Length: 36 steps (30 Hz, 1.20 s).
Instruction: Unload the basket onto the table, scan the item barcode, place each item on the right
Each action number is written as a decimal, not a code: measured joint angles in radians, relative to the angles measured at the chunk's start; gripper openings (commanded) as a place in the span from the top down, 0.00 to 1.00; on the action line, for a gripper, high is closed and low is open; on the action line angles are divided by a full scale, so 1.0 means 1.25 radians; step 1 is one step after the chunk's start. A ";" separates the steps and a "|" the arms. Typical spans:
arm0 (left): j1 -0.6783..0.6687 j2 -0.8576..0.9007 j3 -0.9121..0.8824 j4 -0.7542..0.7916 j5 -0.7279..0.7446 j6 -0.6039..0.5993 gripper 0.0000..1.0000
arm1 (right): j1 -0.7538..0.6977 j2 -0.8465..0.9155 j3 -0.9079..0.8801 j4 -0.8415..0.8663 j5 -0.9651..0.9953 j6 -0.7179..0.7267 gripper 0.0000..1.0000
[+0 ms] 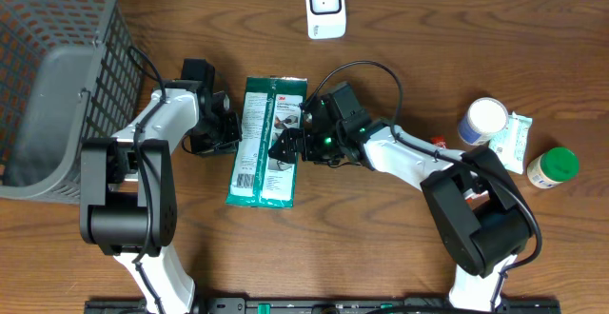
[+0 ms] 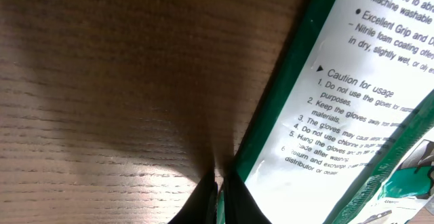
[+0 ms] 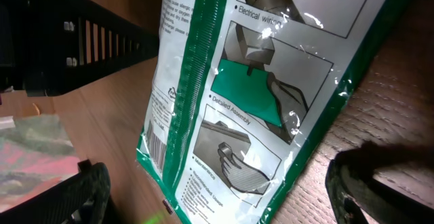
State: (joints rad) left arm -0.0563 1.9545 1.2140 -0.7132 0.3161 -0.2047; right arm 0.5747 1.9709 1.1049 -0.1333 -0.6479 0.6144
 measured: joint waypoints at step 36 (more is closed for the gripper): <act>-0.013 -0.032 -0.070 0.048 0.080 0.000 0.92 | 0.001 0.022 -0.003 0.126 -0.027 -0.005 0.10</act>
State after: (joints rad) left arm -0.0731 1.9148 1.1271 -0.6529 0.4160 -0.2050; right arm 0.5758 1.9984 1.1015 0.0242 -0.6815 0.6086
